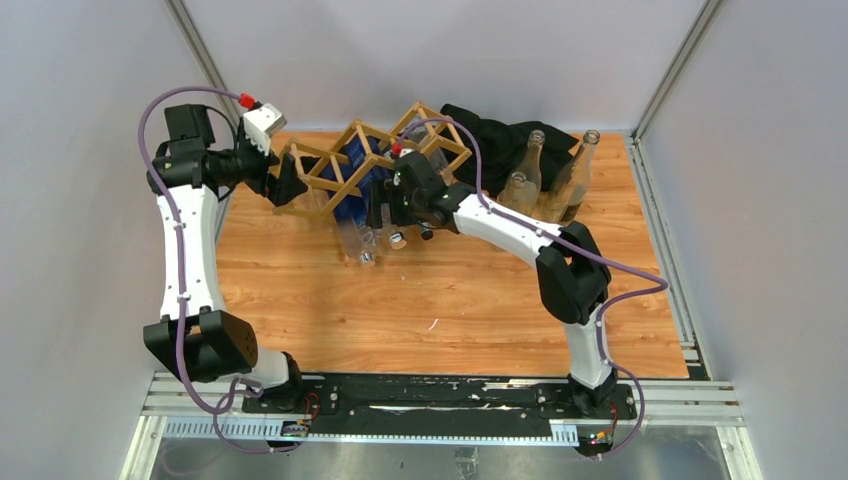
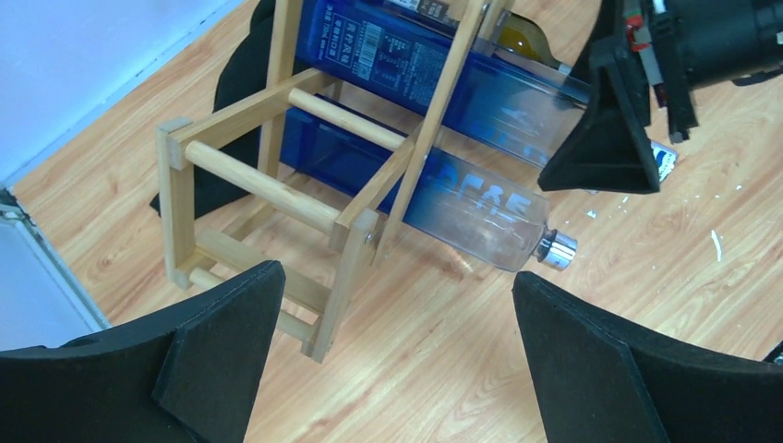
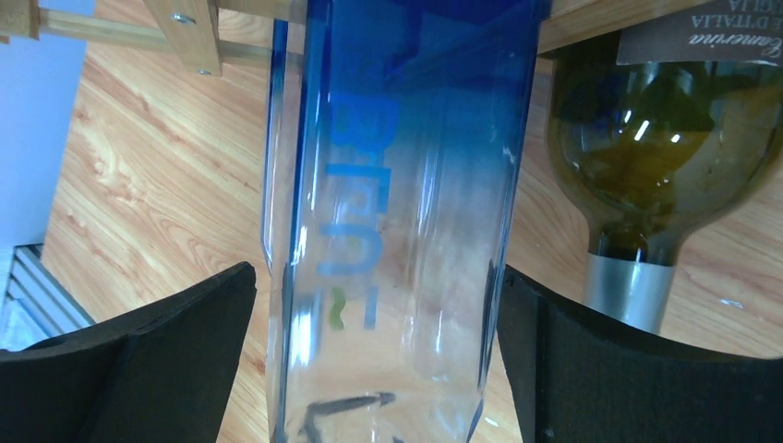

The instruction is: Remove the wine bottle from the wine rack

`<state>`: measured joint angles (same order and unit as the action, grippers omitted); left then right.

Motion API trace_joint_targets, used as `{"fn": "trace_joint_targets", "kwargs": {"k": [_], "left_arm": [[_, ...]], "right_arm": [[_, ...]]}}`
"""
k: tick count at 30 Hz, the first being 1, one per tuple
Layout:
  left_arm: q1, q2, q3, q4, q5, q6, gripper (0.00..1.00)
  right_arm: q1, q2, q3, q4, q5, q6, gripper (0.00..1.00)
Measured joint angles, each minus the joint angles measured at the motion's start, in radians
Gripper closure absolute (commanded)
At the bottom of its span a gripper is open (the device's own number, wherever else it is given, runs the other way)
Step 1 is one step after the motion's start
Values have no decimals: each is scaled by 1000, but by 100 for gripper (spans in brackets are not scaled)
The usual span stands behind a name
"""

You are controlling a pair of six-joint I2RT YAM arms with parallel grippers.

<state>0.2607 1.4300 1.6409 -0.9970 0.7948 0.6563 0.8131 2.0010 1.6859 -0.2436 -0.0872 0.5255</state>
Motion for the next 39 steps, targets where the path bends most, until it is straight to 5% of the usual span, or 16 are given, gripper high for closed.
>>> {"fn": "trace_joint_targets", "kwargs": {"k": [5, 16, 39], "left_arm": [[0, -23, -42, 0, 30, 18, 0], [-92, -77, -196, -1, 13, 174, 0], [-305, -306, -407, 0, -101, 689, 0]], "right_arm": [[-21, 12, 0, 43, -60, 51, 21], [-43, -16, -86, 153, -101, 139, 98], [-43, -449, -544, 210, -235, 261, 100]]}}
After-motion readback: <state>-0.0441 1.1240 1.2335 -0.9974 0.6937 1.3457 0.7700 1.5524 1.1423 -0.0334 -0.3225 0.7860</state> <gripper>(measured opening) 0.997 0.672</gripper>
